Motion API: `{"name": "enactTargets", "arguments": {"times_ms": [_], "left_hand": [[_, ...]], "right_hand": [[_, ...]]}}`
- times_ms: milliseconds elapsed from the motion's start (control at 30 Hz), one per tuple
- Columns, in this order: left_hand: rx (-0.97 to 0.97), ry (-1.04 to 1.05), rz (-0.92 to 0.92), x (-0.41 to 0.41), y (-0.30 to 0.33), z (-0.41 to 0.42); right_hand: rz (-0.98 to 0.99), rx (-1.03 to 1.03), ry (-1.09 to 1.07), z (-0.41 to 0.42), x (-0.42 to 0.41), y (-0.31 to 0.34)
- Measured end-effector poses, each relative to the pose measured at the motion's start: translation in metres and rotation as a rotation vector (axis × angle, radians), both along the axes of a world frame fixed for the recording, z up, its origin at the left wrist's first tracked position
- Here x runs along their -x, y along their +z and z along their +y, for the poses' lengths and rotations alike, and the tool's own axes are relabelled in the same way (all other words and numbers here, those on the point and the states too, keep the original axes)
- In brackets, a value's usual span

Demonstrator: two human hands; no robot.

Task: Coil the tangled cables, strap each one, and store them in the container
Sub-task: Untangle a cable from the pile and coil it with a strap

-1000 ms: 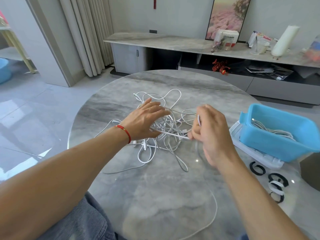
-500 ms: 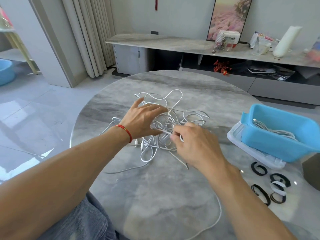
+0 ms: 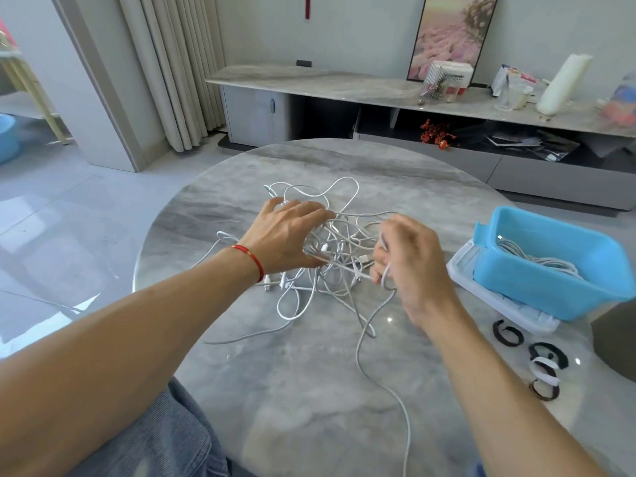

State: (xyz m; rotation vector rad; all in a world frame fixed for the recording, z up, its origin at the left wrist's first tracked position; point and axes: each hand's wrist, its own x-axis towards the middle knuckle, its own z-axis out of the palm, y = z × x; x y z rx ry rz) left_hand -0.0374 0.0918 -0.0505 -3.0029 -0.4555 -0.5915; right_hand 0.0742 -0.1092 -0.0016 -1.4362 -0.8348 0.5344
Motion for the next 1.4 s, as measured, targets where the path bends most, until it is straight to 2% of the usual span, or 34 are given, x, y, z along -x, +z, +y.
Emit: {"name": "enactTargets", "arguments": {"times_ms": [67, 200, 300, 400, 500, 567, 633, 800, 933, 1033, 1100, 1133, 1233, 1333, 1400], "left_hand": [[-0.052, 0.004, 0.005, -0.002, 0.006, -0.008], [-0.098, 0.070, -0.041, -0.002, 0.021, -0.017], [-0.148, 0.097, -0.011, -0.003, 0.024, -0.021], [-0.165, 0.096, 0.021, -0.005, 0.029, -0.022], [-0.351, -0.002, 0.056, -0.009, 0.031, -0.024], [-0.386, -0.077, 0.019, -0.011, 0.029, -0.022], [-0.299, -0.082, -0.006, -0.010, 0.026, -0.018], [-0.053, 0.097, 0.050, -0.002, 0.017, -0.005], [0.025, 0.236, 0.103, 0.003, 0.014, -0.004], [-0.070, 0.177, 0.041, 0.001, 0.022, -0.014], [-0.168, 0.022, -0.048, -0.002, 0.029, -0.024], [-0.212, -0.071, -0.080, -0.004, 0.031, -0.028], [-0.346, -0.228, -0.089, -0.007, 0.034, -0.033], [-0.310, -0.163, -0.012, -0.006, 0.031, -0.027], [-0.247, -0.105, 0.082, -0.006, 0.028, -0.022]], "right_hand": [[-0.366, 0.213, -0.078, 0.009, 0.004, -0.009], [-0.913, 0.493, -0.016, 0.022, 0.030, -0.023], [-1.094, 0.583, -0.132, 0.023, 0.031, -0.029], [-1.120, 0.592, -0.184, 0.021, 0.025, -0.030], [-0.949, 0.555, -0.166, 0.019, 0.017, -0.029], [-0.763, 0.499, -0.125, 0.018, 0.012, -0.028], [-0.625, 0.392, -0.079, 0.015, 0.007, -0.023], [-0.512, 0.152, 0.066, 0.000, 0.007, -0.012], [-0.331, -0.001, 0.134, -0.001, 0.012, -0.006], [0.032, -0.125, 0.182, 0.004, 0.011, -0.002], [0.303, -0.219, 0.237, 0.007, 0.011, 0.002], [0.372, -0.243, 0.222, 0.008, 0.011, 0.004], [0.351, -0.204, 0.061, 0.006, 0.009, 0.010], [0.456, -0.239, 0.009, 0.002, 0.002, 0.016], [0.422, -0.226, 0.021, -0.002, 0.000, 0.018]]}}
